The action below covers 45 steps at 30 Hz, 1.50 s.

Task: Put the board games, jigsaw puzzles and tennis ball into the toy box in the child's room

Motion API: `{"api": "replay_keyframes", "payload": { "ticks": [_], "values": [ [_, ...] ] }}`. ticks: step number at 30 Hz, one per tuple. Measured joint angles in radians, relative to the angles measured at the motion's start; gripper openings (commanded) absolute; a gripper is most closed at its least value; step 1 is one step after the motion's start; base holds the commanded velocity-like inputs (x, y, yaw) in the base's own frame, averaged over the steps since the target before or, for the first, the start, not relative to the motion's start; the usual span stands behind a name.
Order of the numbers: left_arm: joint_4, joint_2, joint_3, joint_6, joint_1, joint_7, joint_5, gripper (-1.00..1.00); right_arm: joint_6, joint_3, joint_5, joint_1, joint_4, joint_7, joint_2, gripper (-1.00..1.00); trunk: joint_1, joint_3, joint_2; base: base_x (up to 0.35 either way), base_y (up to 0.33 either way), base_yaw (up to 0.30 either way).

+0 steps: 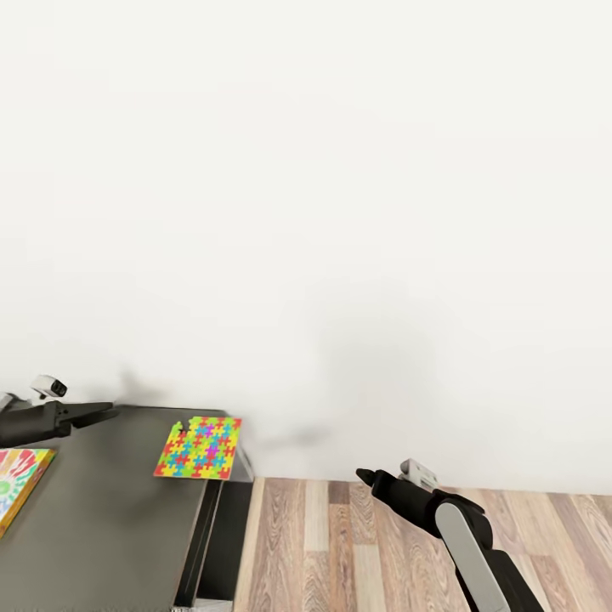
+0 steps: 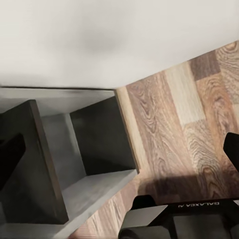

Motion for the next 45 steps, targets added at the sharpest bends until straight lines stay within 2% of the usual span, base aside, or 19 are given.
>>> {"api": "replay_keyframes", "payload": {
  "ticks": [31, 35, 38, 40, 42, 45],
  "values": [
    [0.0, -0.002, -0.006, 0.0, 0.0, 0.0, 0.0, 1.0, -0.001, 0.0, 0.0, 0.0, 0.0, 0.001, 0.0, 1.0, 0.0, 0.0, 0.0, -0.006, 0.032, 0.008],
    [-0.003, -0.003, -0.006, 0.0, 0.0, 0.0, 0.0, 1.0, -0.001, 0.005, 0.0, -0.003, 0.0, 0.001, 0.007, 1.0, 0.0, 0.0, 0.0, 0.0, 0.01, 0.0],
    [-0.004, -0.005, -0.012, 0.0, 0.0, 0.0, 0.0, 1.0, 0.002, 0.008, -0.001, -0.026, 0.003, 0.002, 0.023, 1.0, 0.0, 0.0, 0.0, 0.0, 0.003, 0.0],
    [-0.004, -0.006, -0.018, 0.0, 0.0, 0.0, 0.0, 1.0, 0.019, 0.008, -0.004, -0.059, 0.028, 0.009, 0.032, 1.0, 0.0, 0.0, 0.0, 0.0, 0.001, 0.0],
    [-0.004, -0.007, -0.021, 0.0, 0.0, 0.0, 0.0, 1.0, 0.052, 0.007, -0.009, -0.097, 0.108, 0.029, 0.037, 1.0, 0.0, 0.0, 0.0, 0.0, 0.0, 0.0],
    [-0.004, -0.009, -0.023, 0.0, 0.0, 0.0, -0.001, 1.0, 0.081, 0.005, -0.012, -0.212, 0.366, 0.084, 0.05, 1.0, 0.0, 0.0, 0.0, 0.0, 0.0, 0.0]
  ]
}}
